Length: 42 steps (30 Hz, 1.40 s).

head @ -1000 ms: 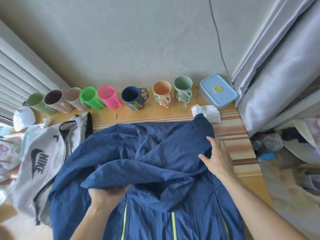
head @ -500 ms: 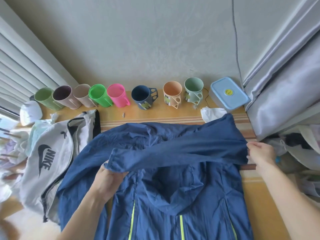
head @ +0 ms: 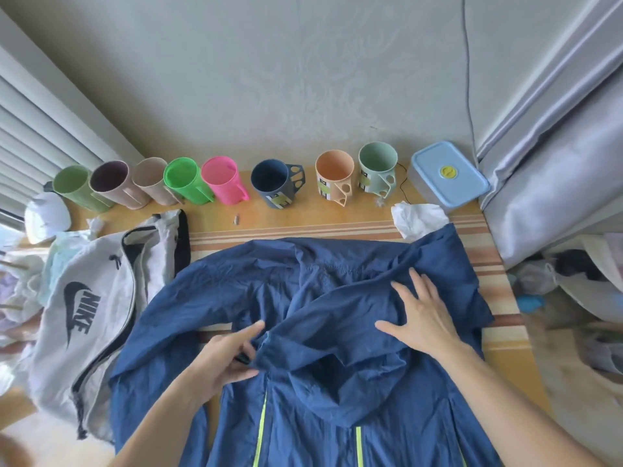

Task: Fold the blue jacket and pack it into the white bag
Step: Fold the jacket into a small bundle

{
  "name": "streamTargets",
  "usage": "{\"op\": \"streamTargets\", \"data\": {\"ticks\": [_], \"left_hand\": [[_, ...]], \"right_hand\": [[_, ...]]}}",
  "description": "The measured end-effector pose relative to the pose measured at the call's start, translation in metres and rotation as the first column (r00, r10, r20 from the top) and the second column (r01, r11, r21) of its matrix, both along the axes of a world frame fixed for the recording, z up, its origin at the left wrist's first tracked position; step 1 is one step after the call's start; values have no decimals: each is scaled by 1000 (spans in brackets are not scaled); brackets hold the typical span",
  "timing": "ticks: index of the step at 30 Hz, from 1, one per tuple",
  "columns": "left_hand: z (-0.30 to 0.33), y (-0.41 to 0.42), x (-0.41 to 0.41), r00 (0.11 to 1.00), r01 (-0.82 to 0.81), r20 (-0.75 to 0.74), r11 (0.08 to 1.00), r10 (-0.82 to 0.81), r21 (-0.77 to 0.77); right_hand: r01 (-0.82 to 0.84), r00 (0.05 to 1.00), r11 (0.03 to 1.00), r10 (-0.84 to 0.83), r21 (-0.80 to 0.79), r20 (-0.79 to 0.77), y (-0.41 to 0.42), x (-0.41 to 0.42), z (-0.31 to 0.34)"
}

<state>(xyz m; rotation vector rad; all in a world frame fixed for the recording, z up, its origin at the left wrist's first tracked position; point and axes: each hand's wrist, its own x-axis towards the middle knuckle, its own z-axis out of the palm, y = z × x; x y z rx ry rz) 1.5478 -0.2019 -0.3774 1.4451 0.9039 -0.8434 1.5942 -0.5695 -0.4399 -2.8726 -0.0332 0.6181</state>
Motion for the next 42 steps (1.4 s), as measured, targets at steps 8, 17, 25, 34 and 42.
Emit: {"op": "streamTargets", "data": {"ticks": [8,17,25,34,42], "left_hand": [[15,-4,48,662,348,400,732,-634,585],[12,17,9,770,64,266,485,-579,872],[33,138,-82,975,188,-103,484,-197,855],[57,152,-95,964,-160,251,558,-90,814],[153,129,-28,538,-451,560,346,-630,823]], "right_hand": [[174,947,985,-168,1,274,-15,19,15],[-147,948,987,123,61,293,79,9,12],[-301,950,954,300,8,83,139,-14,-10],[-249,962,916,196,313,191,206,-41,38],[300,927,432,-344,850,-152,240,-37,119]]}}
